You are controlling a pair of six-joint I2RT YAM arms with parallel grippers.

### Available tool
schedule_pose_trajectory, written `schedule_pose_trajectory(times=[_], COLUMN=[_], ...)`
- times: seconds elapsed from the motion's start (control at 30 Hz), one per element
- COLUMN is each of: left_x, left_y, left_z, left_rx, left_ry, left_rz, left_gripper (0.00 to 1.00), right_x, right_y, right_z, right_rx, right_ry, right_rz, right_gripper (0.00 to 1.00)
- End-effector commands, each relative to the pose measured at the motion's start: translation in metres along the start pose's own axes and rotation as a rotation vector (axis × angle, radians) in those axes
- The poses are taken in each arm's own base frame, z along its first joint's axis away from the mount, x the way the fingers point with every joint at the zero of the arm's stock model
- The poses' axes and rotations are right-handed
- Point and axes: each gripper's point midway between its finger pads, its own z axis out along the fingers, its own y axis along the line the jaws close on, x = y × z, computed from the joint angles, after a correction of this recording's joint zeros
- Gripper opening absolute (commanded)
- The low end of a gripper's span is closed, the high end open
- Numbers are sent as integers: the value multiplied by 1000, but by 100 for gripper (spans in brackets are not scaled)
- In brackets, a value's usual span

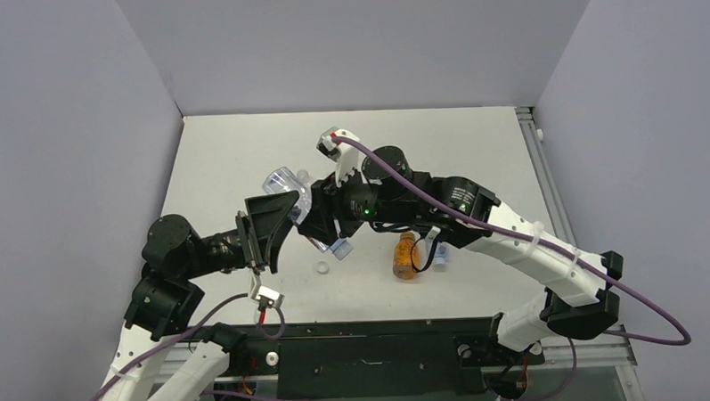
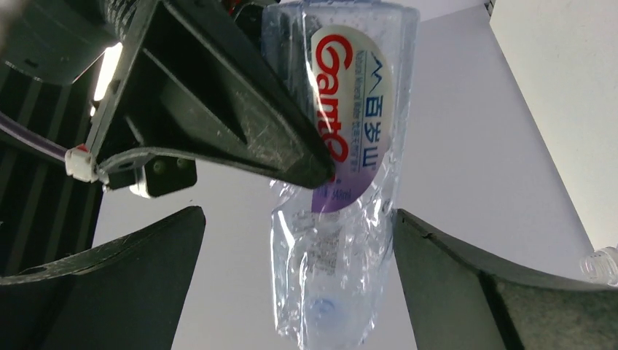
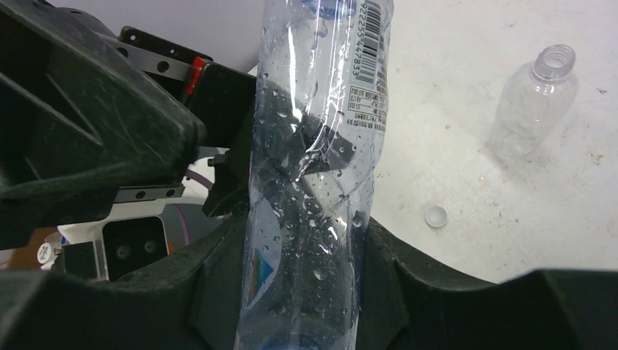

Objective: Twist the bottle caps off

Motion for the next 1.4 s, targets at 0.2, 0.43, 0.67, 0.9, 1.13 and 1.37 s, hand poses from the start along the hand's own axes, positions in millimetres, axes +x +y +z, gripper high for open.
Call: schedule_pose_trajectory(times=[0.2, 0.43, 0.67, 0.9, 1.13, 1.37], left_x=[-6, 4, 14, 26, 38, 46], left_y=[4, 0, -3, 12, 16, 18], left_z=[-5, -6, -9, -18, -24, -20], left_rx=[37, 49, 16, -94, -235, -390], left_ry=[-8, 45, 104, 188, 265, 298], left_rz=[52, -31, -174, -431, -868, -1390], left_gripper=[86, 44, 13, 5, 0, 0], right_x=[-14, -12, -38, -98, -155, -175], right_y=[29, 39, 40, 24, 11, 15], right_z=[12, 17, 0, -43, -96, -110], right_rx=[-55, -90, -73, -7, 25, 18], right_ry=[19, 55, -12, -204, -440, -554], right_rz=[-55, -89, -154, -189, -177, -177], right_gripper=[39, 41, 60, 81, 83, 84])
